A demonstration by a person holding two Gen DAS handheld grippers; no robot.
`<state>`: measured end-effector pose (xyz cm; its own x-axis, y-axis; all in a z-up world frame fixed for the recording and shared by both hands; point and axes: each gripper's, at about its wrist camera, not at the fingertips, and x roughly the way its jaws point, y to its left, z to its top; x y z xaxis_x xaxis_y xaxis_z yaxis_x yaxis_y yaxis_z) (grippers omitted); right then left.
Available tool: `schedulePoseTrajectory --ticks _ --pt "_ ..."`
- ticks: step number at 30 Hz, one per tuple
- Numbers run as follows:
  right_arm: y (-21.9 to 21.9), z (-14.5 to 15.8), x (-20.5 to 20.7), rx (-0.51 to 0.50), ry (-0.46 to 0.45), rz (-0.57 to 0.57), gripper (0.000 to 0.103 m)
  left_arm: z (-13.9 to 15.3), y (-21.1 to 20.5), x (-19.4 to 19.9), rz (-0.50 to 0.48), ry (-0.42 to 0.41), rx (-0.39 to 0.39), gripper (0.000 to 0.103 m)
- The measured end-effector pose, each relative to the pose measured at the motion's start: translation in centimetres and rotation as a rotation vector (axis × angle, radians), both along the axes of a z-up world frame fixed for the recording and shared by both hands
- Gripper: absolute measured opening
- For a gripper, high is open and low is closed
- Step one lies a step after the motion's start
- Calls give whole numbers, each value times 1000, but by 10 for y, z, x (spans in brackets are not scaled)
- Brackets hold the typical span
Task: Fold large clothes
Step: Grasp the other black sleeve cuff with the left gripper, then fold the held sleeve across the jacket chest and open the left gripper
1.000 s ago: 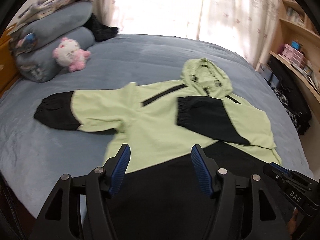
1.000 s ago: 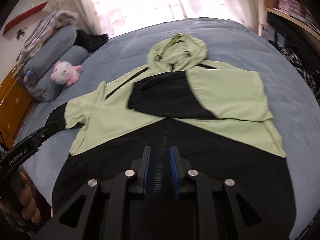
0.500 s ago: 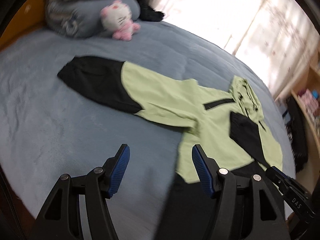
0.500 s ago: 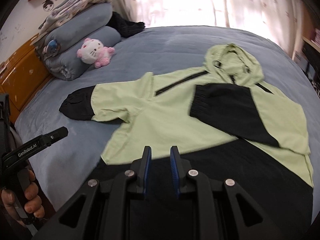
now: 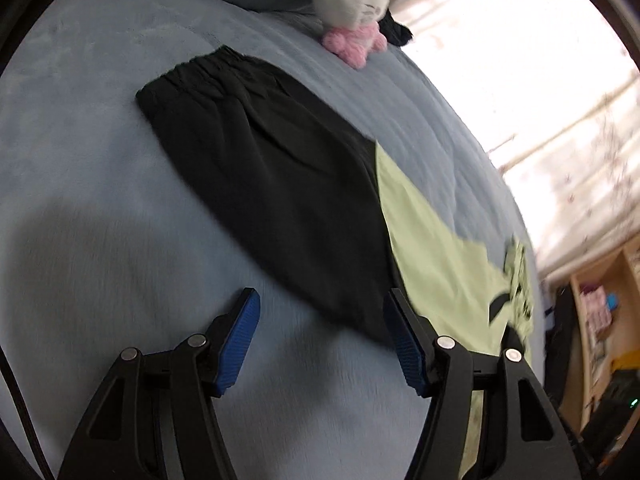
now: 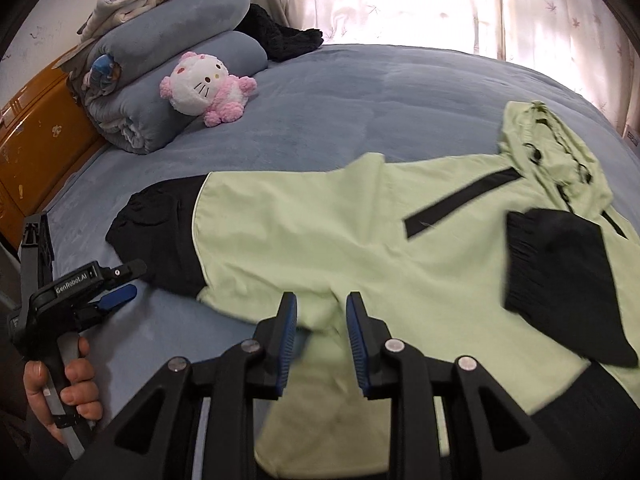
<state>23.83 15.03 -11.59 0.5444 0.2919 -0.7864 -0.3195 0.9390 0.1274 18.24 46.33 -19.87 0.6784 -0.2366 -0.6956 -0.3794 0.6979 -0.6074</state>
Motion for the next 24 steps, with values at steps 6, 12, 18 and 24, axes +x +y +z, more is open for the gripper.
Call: schedulePoseTrajectory --ticks 6,12,18,24 --pt "21 -15 24 -16 -2 4 25 -14 27 35 35 -18 -29 56" --pt "25 -23 28 -14 8 7 25 -21 37 41 58 -18 -16 9" --pt "6 -11 19 31 10 5 25 22 14 30 63 -64 127 3" --pt "-43 14 -1 86 -15 -48 25 128 -66 22 -76 -252 259 3"
